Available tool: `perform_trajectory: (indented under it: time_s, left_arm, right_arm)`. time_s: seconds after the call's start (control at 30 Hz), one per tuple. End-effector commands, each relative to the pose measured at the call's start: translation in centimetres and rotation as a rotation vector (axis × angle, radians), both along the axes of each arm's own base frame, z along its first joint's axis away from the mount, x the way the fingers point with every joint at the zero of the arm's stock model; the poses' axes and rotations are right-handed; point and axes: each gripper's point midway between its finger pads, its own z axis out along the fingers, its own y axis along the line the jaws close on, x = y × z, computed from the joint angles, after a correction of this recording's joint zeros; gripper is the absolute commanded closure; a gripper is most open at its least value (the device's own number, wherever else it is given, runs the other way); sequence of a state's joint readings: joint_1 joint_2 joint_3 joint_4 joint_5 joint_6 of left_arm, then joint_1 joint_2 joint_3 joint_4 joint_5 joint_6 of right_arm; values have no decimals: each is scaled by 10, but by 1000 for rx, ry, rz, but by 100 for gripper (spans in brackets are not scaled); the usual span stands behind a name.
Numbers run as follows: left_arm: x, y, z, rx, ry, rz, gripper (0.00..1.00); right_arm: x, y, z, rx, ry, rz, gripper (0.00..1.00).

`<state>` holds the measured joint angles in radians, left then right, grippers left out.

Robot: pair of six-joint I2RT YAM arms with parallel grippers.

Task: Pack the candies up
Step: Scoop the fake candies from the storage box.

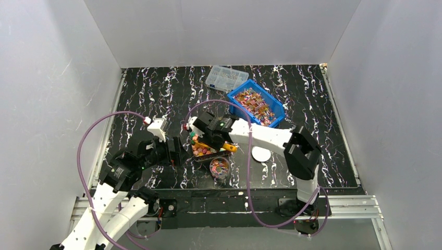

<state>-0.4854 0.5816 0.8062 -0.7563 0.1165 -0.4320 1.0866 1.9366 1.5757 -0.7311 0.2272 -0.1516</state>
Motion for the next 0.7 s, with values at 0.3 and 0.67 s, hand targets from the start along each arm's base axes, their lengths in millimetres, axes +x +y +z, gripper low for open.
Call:
perform_trajectory:
  time_s: [0.3,0.67]
  left_arm:
    - [0,6,0,1,-18,31,2]
    - [1,8,1,4,-26,48,2]
  right_arm:
    - [2,-1,46,252,-84,-55,99]
    - [-20,-22,67,351,-81,-45,99]
